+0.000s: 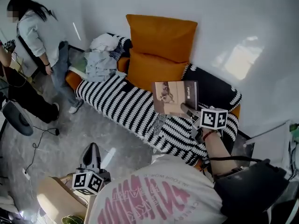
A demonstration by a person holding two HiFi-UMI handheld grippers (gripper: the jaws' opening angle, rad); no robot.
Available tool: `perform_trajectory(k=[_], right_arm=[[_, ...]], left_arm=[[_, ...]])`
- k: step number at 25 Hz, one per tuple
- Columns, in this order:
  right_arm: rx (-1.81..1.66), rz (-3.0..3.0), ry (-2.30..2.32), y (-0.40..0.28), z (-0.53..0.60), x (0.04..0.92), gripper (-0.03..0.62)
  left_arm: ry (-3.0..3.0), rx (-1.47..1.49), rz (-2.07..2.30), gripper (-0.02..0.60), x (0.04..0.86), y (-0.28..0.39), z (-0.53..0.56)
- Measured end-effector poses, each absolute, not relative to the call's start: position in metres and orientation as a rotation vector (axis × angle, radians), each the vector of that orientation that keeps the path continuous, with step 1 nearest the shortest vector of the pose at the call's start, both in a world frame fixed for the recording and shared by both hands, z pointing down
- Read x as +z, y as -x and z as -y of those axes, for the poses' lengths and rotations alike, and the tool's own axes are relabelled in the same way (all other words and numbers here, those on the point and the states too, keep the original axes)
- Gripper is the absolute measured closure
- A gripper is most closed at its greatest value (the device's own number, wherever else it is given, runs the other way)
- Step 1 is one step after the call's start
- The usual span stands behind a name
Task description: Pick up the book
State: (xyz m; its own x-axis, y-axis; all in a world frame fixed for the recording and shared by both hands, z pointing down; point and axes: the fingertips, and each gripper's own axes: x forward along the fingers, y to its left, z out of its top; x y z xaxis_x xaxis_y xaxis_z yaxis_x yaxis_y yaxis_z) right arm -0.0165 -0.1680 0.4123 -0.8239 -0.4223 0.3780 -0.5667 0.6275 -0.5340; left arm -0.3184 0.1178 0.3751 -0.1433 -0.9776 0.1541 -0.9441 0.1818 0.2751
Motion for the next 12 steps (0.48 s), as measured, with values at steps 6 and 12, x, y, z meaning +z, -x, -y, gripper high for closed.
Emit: perform_trajectory(k=[6, 12], right_arm=[[1.180, 2.829, -0.734, 0.026, 0.099, 0.358, 0.441], [1.562, 3.017, -0.382, 0.038, 0.045, 0.303, 0.441]], left_arm=[[-1.956, -0.183, 2.065, 0.575, 0.365, 0.302, -0.110], [-2.081, -0.250, 1.973, 0.575, 0.339, 0.278, -0.097]])
